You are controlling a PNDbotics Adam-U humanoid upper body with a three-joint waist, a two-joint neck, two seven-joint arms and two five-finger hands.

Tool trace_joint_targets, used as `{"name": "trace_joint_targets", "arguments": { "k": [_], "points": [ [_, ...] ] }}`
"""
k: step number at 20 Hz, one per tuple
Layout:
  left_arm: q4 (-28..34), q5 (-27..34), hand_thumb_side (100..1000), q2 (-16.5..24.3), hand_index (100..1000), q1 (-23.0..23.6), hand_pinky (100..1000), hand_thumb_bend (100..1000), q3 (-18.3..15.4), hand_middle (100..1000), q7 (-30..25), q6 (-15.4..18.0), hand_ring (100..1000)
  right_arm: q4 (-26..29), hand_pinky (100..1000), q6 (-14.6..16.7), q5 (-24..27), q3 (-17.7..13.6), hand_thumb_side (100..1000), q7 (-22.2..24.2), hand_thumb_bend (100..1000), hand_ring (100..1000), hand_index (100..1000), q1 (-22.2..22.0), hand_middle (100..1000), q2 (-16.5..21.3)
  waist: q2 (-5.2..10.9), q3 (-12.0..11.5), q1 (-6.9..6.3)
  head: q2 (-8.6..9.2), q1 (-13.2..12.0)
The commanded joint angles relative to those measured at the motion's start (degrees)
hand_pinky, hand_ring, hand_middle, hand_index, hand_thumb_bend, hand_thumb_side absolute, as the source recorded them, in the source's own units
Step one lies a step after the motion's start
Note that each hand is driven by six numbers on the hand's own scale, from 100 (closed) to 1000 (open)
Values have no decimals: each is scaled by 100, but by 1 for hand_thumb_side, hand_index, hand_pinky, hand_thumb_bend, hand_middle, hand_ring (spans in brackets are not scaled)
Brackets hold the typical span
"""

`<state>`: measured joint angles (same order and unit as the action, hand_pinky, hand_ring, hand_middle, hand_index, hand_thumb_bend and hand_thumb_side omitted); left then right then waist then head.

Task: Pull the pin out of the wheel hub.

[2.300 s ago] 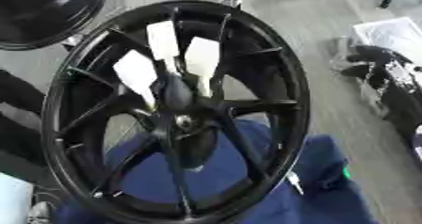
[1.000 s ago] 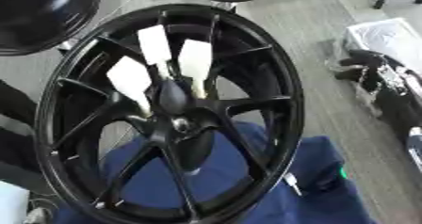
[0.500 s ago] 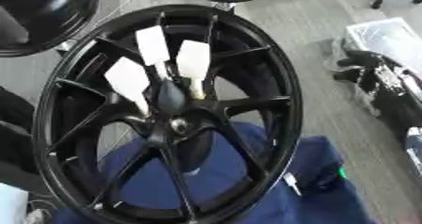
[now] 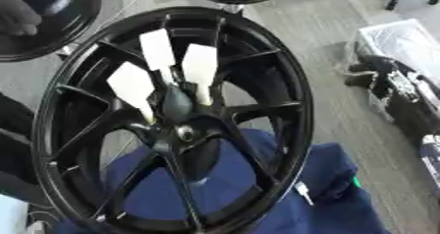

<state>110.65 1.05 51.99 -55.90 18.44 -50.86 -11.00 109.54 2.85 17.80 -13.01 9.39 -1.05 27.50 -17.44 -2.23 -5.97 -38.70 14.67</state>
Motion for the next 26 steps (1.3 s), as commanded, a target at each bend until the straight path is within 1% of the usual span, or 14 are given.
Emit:
{"name": "trace_joint_targets", "arguments": {
  "k": [1, 6, 13, 17, 18, 23, 26],
  "points": [
    [-241, -100, 398, -67, 881, -262, 814, 449, 149, 753, -93, -15, 794, 69, 892, 15, -40, -25, 725, 20, 100, 696, 815, 9, 720, 164, 131, 5, 19, -17, -18],
    [-702, -148, 417, -355, 877, -549, 811, 441, 437, 750, -110, 37, 790, 61, 892, 12, -25, -20, 725, 30, 100, 697, 815, 12, 720, 167, 142, 16, 22, -27, -30],
    [-1104, -187, 429, -682, 860, -852, 810, 444, 793, 747, -110, 118, 789, 47, 892, 14, -34, -15, 726, 38, 100, 697, 815, 4, 720, 161, 150, 18, 29, -41, -62],
    [-1233, -303, 404, -826, 845, -967, 808, 464, 964, 745, -110, 239, 791, 44, 892, 13, -33, -11, 726, 43, 100, 697, 815, 7, 720, 160, 151, 25, 31, -28, -58],
    [-1231, -354, 383, -855, 847, -995, 809, 482, 993, 749, -110, 291, 794, 43, 892, 12, -33, -10, 726, 44, 100, 697, 815, 8, 720, 160, 150, 27, 32, -17, -53],
    [-1127, -767, 314, -986, 864, -1136, 809, 550, 1136, 760, -110, 637, 804, 39, 892, 10, -42, 2, 727, 55, 100, 697, 815, 11, 721, 157, 148, 31, 36, 50, -10],
    [-1155, -973, 302, -1039, 863, -1156, 805, 555, 1231, 760, -110, 814, 803, 32, 892, 5, -46, 10, 728, 64, 100, 697, 815, 14, 721, 161, 150, 34, 35, 72, -4]
  ]
}}
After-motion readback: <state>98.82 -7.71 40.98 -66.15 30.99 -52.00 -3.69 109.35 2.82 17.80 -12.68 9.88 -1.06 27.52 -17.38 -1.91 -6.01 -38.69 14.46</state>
